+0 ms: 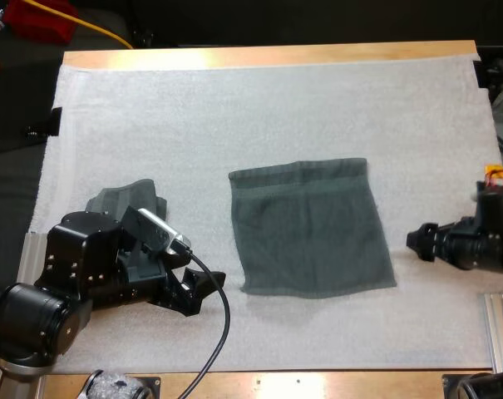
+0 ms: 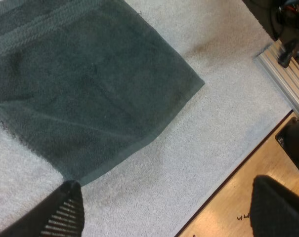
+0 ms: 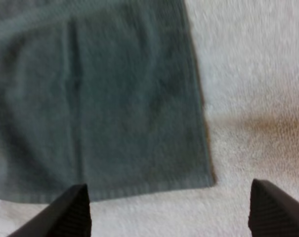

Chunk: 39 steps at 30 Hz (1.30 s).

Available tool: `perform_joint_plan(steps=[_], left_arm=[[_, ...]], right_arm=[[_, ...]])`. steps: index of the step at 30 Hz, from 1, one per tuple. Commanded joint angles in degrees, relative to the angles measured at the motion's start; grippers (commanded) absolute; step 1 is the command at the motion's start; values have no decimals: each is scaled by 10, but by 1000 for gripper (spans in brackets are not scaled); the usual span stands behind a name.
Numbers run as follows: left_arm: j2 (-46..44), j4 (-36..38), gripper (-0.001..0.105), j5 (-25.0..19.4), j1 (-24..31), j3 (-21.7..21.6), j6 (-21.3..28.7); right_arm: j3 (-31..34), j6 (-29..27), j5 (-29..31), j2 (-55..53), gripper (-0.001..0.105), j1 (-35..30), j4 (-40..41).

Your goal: Pick towel from pile, fold and stack

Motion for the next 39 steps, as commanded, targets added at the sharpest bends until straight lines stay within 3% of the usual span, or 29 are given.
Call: perform_joint_plan(steps=[1,9,16,23,32,39], left_arm=[[-2,2,67,8,-1,-2,-5],[-2,2,67,8,-1,-2,-5],[-2,2,67,8,-1,-2,-5],[-2,3,67,8,-1,-2,-5],[-2,19,67,8,-1,-2,1],[-2,24,67,8,-1,-2,4]], right_arm=[[10,-3,0,0,65,-1,-5],[113,37,-30,0,65,-1,-75],[194,104,-93,0,65,-1,-171],[270,174,-109,0,65,-1,-259],[330,282,-123,4,65,-1,-386],[352,306,-123,31,65,-1,-429]])
